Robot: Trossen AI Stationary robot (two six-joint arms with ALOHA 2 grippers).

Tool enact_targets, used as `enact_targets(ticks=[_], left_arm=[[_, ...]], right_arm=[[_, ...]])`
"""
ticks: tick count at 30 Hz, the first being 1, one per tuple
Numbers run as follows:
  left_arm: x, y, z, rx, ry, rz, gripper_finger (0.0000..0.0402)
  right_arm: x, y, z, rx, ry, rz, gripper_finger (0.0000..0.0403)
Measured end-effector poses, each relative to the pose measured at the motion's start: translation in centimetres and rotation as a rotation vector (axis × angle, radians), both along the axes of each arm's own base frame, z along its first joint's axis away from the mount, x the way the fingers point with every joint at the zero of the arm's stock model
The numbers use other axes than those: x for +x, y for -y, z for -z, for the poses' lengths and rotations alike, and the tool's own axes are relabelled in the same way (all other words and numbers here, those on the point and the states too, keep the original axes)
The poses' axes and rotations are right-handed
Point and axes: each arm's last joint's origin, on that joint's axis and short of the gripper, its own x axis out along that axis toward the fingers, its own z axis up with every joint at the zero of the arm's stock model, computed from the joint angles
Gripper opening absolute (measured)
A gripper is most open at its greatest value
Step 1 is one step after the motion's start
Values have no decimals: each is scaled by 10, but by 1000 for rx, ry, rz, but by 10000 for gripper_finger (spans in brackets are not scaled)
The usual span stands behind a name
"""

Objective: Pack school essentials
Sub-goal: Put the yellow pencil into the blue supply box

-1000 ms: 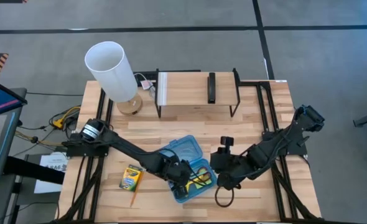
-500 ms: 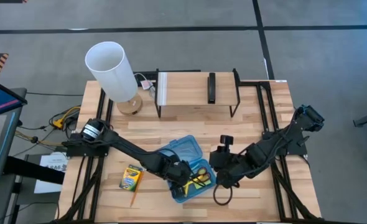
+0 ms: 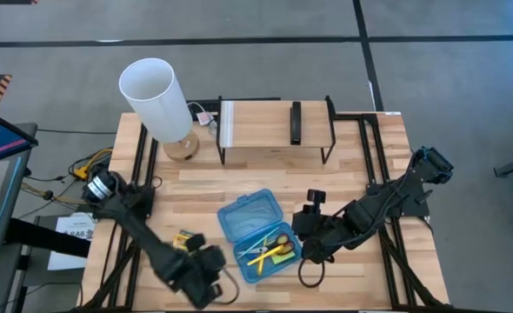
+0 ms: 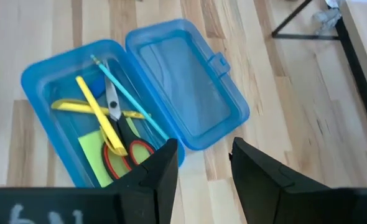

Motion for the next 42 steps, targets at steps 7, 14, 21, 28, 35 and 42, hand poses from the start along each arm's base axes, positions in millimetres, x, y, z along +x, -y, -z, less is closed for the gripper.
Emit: enact_targets(ticks=[7, 14, 21, 28, 35, 42], left_arm=[[-32, 11, 24, 4, -58, -109, 122], [-44, 3, 54, -36, -131, -158, 122], [-46, 2, 62, -106, -126, -152, 122], [-54, -7, 68, -102, -173, -193, 122], [-67, -21, 44, -43, -141, -266, 122], [-63, -19, 40, -65, -81, -237, 122]], right_arm=[[5, -2, -3, 14, 47, -25, 165], [8, 0, -4, 14, 56, -33, 167], [8, 0, -4, 15, 55, -32, 167], [8, 0, -4, 15, 56, -32, 166], [8, 0, -4, 16, 56, -32, 168], [9, 0, -4, 16, 57, -31, 165]])
